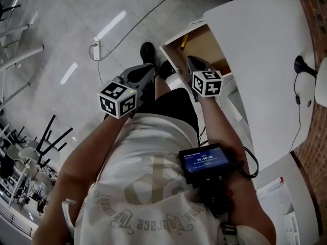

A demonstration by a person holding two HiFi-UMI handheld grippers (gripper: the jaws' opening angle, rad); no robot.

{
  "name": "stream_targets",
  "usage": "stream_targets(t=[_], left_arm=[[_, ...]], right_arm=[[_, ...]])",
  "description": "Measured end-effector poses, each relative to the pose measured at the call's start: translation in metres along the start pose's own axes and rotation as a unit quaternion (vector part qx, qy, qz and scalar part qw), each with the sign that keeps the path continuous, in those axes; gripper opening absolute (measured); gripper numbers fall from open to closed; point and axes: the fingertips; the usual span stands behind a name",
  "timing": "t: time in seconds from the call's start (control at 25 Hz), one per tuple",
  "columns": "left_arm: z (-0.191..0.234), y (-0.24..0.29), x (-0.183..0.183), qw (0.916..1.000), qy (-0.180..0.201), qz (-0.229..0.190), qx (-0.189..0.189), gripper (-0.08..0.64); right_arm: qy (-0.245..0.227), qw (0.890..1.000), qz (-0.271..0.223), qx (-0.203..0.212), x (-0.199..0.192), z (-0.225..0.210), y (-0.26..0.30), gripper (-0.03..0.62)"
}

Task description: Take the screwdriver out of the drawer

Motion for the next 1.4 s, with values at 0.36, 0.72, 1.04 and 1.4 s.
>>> stream_targets(t=[0.36, 0.72, 1.04, 1.4], left_arm=[[0.035, 0.0, -0.012, 0.9998, -0.016, -0.006, 0.007, 0.014], [0.05, 0.003, -0.03, 0.9994, -0.028, -0.014, 0.013, 0.014], [0.054, 0.011, -0.044, 0.9992, -0.033, -0.02, 0.012, 0.014], [0.073, 0.011, -0.065, 0.9979, -0.055, -0.024, 0.022, 0.014]], right_arm=[[0.021, 0.999, 0.028, -0.031, -0.014, -0.012, 0.05, 0.008], [0.026, 0.998, 0.034, -0.051, -0.02, -0.02, 0.081, 0.009], [0.035, 0.996, 0.043, -0.072, -0.031, -0.036, 0.104, 0.097], [0.037, 0.995, 0.052, -0.078, -0.037, -0.044, 0.129, 0.095]])
Point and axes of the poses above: the fingertips, and each gripper's own axes: y forward along the fingers, z to its left, x out of its top, and after that the axes turned 15 degrees about -x, right-handed
